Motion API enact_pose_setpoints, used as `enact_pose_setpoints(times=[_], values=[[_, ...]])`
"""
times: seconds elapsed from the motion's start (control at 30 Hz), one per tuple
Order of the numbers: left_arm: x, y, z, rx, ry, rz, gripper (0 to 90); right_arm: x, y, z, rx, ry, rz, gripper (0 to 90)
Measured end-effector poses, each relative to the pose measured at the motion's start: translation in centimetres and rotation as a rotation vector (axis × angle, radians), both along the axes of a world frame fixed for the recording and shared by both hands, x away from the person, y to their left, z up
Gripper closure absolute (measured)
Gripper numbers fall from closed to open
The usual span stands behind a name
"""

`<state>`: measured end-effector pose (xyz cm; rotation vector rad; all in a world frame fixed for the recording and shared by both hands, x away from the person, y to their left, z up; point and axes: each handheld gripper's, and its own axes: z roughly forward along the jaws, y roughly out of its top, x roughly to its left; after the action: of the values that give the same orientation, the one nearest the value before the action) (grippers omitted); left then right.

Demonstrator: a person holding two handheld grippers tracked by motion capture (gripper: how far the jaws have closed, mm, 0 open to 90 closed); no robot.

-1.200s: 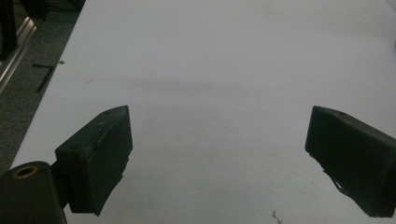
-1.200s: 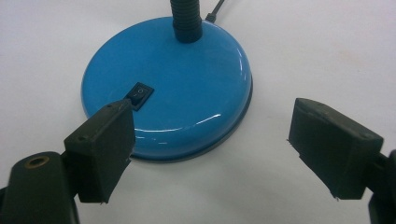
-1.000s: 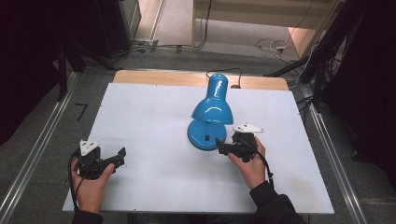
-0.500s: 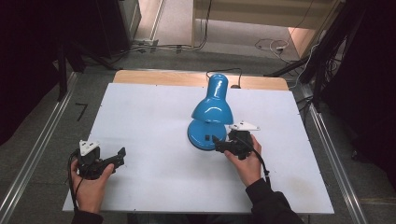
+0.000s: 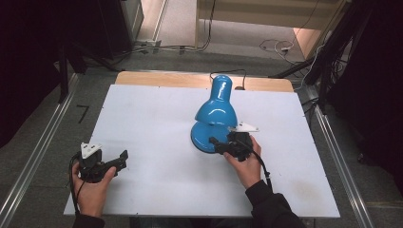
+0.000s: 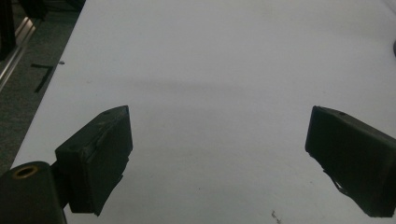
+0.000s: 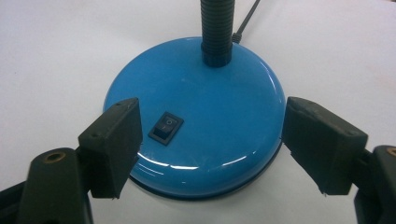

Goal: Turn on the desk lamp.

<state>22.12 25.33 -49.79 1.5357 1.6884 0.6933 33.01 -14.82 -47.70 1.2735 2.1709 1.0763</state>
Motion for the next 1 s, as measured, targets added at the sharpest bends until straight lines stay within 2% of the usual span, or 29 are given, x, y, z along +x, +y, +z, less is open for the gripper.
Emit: enact_pose_setpoints(times=[0.43, 0.77, 0.9, 1.0], values=[[0.0, 0.0, 0.0, -0.003, -0.002, -0.002, 8.3, 0.2, 0.7, -0.2, -0.003, -0.017, 0.018, 25.4], [0.0, 0.0, 0.0, -0.005, -0.002, -0.004, 8.2, 0.2, 1.2, -0.3, 0.007, -0.054, 0.025, 51.4], [-0.1, 0.0, 0.0, -0.002, -0.006, 0.002, 11.1, 0.3, 1.4, -0.5, 0.003, -0.047, 0.021, 53.9], [-0.1, 0.1, 0.0, -0.001, -0.005, 0.002, 11.0, 0.3, 1.6, -0.7, 0.006, -0.042, 0.026, 59.8]])
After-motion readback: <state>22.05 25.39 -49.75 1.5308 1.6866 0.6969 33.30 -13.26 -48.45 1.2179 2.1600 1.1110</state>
